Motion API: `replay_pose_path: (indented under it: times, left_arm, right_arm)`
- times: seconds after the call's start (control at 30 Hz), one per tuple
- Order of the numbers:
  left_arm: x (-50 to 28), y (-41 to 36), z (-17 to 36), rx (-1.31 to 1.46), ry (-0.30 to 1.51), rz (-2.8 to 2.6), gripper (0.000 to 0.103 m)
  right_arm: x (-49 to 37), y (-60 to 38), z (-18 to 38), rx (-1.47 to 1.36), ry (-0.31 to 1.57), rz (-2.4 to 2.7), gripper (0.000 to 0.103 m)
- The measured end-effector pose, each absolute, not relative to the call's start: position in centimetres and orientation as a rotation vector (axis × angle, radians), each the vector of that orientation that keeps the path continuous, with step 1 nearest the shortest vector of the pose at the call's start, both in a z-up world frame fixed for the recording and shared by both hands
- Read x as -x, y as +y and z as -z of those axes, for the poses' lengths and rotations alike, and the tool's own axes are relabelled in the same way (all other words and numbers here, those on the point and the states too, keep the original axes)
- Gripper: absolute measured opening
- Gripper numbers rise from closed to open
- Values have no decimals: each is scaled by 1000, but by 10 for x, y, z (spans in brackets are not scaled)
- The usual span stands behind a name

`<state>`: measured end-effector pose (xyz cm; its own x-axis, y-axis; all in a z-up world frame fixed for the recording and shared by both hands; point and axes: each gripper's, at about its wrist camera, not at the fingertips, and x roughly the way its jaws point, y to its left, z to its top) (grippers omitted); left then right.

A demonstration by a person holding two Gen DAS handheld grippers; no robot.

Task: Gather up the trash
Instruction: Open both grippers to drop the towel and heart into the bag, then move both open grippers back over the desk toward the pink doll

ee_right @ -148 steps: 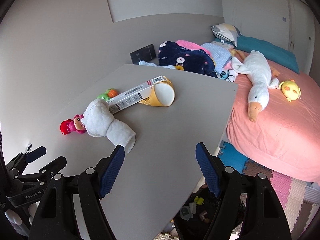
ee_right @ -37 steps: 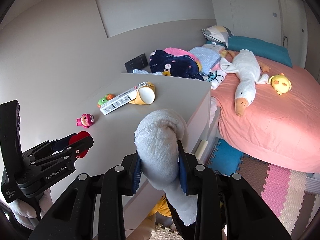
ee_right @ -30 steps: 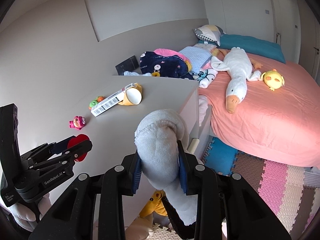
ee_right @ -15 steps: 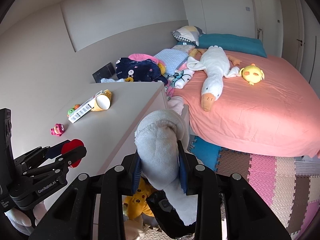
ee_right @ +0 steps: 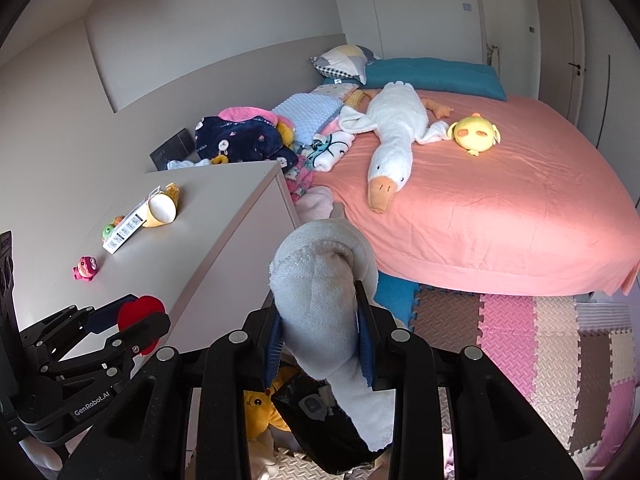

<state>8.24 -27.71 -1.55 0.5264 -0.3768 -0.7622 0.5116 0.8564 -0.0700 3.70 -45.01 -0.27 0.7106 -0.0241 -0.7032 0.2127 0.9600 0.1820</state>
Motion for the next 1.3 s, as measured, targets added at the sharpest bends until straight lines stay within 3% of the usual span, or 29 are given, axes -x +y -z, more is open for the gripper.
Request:
replay_pose_path:
  times: [0.07,0.13,0.17,1.3]
  left_arm:
    - [-81,-283,21,-189,883,563,54]
    - [-77,-284,22,-220,846,512,90]
    - [-75,-281,21,-233,810,477,93]
    - [-112,-184,28,-137,813,294,93]
  right_arm:
    - [-42,-448,6,-232,795,152,48]
    - [-43,-447,2,-210,766,202,73]
    - [-42,-447,0,-202,744,221,76]
    - [-83,-392,-4,-161,702,144,76]
